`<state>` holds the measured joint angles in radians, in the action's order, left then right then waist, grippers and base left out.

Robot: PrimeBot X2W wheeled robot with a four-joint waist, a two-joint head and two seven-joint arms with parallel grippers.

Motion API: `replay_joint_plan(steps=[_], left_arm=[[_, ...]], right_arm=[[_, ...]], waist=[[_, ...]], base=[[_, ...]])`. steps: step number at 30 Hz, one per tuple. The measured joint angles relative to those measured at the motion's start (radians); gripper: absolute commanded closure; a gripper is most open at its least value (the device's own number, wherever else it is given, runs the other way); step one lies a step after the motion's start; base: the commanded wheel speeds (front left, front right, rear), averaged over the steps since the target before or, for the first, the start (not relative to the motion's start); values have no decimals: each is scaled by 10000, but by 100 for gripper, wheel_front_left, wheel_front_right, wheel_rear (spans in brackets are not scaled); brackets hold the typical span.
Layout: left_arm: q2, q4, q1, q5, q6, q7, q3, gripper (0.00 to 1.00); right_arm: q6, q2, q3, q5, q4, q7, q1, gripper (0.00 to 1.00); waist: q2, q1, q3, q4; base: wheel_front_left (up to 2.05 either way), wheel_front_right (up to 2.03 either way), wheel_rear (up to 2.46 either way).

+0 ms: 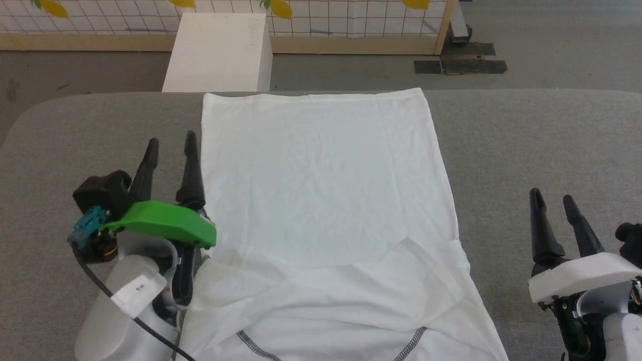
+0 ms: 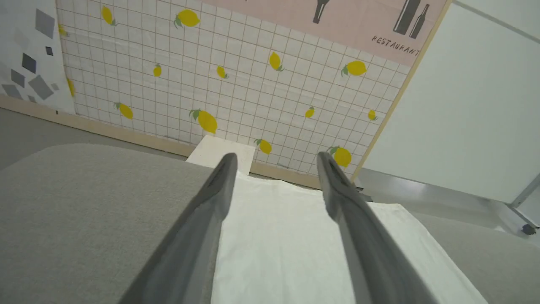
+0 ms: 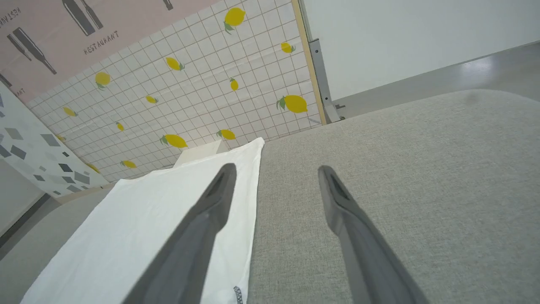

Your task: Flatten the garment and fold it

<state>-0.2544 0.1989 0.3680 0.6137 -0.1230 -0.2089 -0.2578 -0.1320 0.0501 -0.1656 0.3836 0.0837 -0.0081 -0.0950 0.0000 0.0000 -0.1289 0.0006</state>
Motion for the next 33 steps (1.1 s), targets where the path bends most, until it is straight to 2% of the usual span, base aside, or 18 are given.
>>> replay_joint_plan(steps=[5, 11, 13, 18, 24, 28, 33], left_arm=[[-255, 165, -549, -431, -397, -349, 451, 0], [-249, -493, -612, -577, -466, -437, 840, 0], [-215, -738, -564, -650, -447, -439, 890, 0], [-19, -1241, 151, -698, -314, -453, 1018, 0], [128, -1695, 913, -704, -6, -481, 1041, 0], [232, -1908, 1056, -759, 73, -483, 1028, 0], [274, -2063, 1058, -786, 92, -481, 961, 0]], right_arm=[[0, -8, -71, -186, 199, 1546, -505, 0], [0, -2, -337, -1256, 813, 3714, -3451, 0], [0, -4, -470, -1467, 1133, 4203, -4564, 0], [0, 242, -652, -2853, 2127, 5766, -7310, 0], [0, 729, -554, -4255, 3170, 7841, -9714, 0], [0, 746, -483, -4989, 3626, 9281, -10940, 0], [-2, 754, -437, -5808, 3960, 11599, -11605, 0]], waist=[[0, 0, -241, 102], [0, 0, -995, 182], [0, 0, -1312, 237], [0, 0, -2291, 507], [0, 3, -3485, 1022], [0, 3, -4236, 1450], [0, 3, -5008, 1982]], base=[[0, 0, 0], [0, 0, 0], [0, 0, 0], [0, 0, 0], [0, 0, 0], [0, 0, 0], [0, 0, 0]])
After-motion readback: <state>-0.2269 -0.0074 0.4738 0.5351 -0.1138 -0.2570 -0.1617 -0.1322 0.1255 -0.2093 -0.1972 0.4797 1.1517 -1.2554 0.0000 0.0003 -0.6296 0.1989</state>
